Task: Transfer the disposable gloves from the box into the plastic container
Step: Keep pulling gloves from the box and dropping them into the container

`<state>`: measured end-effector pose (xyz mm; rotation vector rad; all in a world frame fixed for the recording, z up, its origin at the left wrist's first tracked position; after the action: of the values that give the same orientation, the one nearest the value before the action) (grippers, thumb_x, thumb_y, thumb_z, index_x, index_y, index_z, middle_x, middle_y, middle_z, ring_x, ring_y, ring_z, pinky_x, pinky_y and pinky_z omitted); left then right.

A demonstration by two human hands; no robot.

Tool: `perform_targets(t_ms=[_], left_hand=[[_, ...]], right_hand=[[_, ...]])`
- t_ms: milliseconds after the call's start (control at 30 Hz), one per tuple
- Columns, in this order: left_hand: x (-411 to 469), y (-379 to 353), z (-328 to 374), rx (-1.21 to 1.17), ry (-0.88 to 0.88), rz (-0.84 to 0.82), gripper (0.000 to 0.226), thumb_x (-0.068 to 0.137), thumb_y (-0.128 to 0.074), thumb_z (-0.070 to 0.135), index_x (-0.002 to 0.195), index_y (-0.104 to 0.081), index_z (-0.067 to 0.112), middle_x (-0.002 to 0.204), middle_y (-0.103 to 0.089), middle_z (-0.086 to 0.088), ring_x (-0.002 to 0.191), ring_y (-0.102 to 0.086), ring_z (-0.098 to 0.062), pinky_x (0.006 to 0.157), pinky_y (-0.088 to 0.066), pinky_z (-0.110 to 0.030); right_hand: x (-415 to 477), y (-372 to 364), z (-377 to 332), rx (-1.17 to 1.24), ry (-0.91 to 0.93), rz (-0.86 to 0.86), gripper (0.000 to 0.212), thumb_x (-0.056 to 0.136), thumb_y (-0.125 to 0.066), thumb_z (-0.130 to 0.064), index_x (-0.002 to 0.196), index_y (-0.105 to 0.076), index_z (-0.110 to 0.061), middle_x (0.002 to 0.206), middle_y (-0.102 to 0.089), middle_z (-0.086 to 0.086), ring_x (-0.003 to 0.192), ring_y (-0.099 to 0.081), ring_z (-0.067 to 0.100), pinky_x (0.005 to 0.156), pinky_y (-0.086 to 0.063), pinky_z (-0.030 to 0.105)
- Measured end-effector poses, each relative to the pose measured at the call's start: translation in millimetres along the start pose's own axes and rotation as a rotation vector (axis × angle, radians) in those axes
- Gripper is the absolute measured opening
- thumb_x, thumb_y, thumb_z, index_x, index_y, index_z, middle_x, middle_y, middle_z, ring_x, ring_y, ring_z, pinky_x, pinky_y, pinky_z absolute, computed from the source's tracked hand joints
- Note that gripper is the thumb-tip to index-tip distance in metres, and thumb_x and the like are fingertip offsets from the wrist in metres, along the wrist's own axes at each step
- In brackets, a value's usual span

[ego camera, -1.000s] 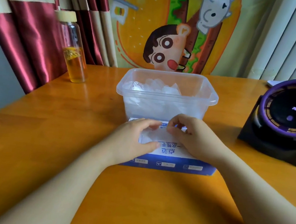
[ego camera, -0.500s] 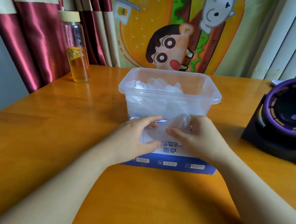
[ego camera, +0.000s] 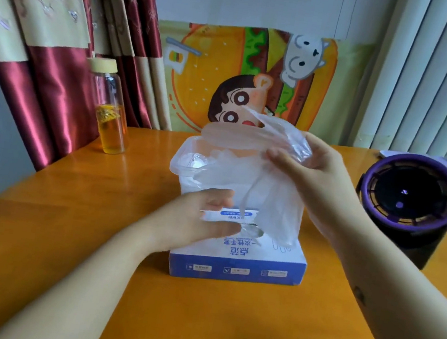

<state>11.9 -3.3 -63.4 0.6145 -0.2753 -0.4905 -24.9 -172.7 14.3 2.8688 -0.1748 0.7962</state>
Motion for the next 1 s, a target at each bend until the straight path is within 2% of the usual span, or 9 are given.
perform_targets(t_ms=[133,233,300,433,533,667,800,900,1000], left_hand=[[-8,4,34,-0.47,-0.096,-0.066,0.095,0.054,-0.068,0.078,0.132,-0.054,0.024,0.129,-0.062,0.009,0.123,-0.055,-0.01,0.103,-0.041,-0.03],[-9,7,46,-0.61,-0.075,0.108,0.042,0.081,-0.066,0.045,0.112,-0.064,0.017,0.109,-0.072,0.002,0.107,-0.066,-0.015,0.097,-0.049,-0.031],[-8,9,46,-0.623,-0.036,0.245,0.011,0.093,-0.057,0.019,0.097,-0.065,0.014,0.089,-0.073,0.002,0.09,-0.07,-0.013,0.086,-0.055,-0.025],[-8,24,44,-0.797,-0.003,0.319,0.016,0.097,-0.05,0.011,0.09,-0.063,0.01,0.082,-0.071,-0.005,0.079,-0.072,-0.018,0.071,-0.058,-0.028],[-8,37,47,-0.825,0.015,0.371,0.018,0.098,-0.048,0.013,0.094,-0.066,0.011,0.084,-0.073,-0.007,0.08,-0.07,-0.02,0.075,-0.054,-0.036],[-4,54,40,-0.782,0.073,0.493,0.017,0.098,-0.051,0.016,0.087,-0.063,0.014,0.083,-0.072,-0.004,0.087,-0.068,-0.024,0.084,-0.051,-0.042],[1,65,33,-0.8,0.091,0.603,0.025,0.102,-0.043,0.017,0.086,-0.062,0.011,0.087,-0.07,-0.009,0.071,-0.069,-0.02,0.071,-0.053,-0.034],[7,68,28,-0.927,0.108,0.669,0.024,0.103,-0.04,0.018,0.095,-0.059,0.007,0.095,-0.07,-0.013,0.063,-0.071,-0.018,0.077,-0.054,-0.035],[13,68,25,-0.995,0.104,0.728,0.021,0.102,-0.041,0.017,0.104,-0.057,0.004,0.1,-0.069,-0.012,0.068,-0.072,-0.018,0.089,-0.054,-0.038]], right_hand=[[-2,-8,-1,-0.025,-0.043,-0.045,0.025,0.083,-0.07,-0.02,0.108,-0.064,-0.019,0.1,-0.072,0.004,0.095,-0.068,0.021,0.09,-0.052,0.05],[-6,-16,4,0.01,-0.123,-0.109,0.031,0.08,-0.071,-0.019,0.108,-0.062,-0.027,0.103,-0.071,0.004,0.098,-0.067,0.018,0.092,-0.052,0.044],[-10,-21,9,0.142,-0.224,-0.208,0.044,0.075,-0.072,-0.019,0.116,-0.059,-0.019,0.108,-0.069,0.011,0.1,-0.067,0.023,0.094,-0.051,0.043],[-12,-17,19,0.265,-0.375,-0.321,0.049,0.075,-0.074,-0.015,0.119,-0.058,-0.002,0.114,-0.066,0.018,0.104,-0.064,0.029,0.093,-0.052,0.039],[-8,-8,25,0.205,-0.443,-0.292,0.046,0.07,-0.078,-0.021,0.105,-0.061,0.004,0.11,-0.058,0.031,0.097,-0.055,0.033,0.096,-0.043,0.045],[6,6,17,0.283,-0.412,-0.029,0.021,0.075,-0.071,-0.024,0.085,-0.063,-0.008,0.094,-0.06,0.015,0.084,-0.057,0.023,0.08,-0.047,0.033],[-1,-1,23,0.402,-0.577,0.026,0.074,0.062,-0.073,-0.049,0.126,-0.054,-0.016,0.123,-0.058,0.014,0.113,-0.057,0.031,0.095,-0.048,0.044],[-14,-17,28,0.456,-0.648,-0.036,0.092,0.06,-0.071,-0.05,0.141,-0.034,-0.025,0.132,-0.048,0.02,0.115,-0.054,0.034,0.097,-0.048,0.046],[-13,-28,32,0.473,-0.615,-0.056,0.099,0.06,-0.074,-0.046,0.145,-0.024,-0.034,0.127,-0.05,0.017,0.11,-0.058,0.031,0.095,-0.05,0.045]])
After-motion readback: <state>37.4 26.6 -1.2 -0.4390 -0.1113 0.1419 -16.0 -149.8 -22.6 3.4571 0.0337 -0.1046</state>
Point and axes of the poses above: each hand's wrist, its own x-axis towards the middle knuckle, its own y-axis out of the back of the hand, z = x × y, the point moved 6 cm from there along x, towards the middle knuckle
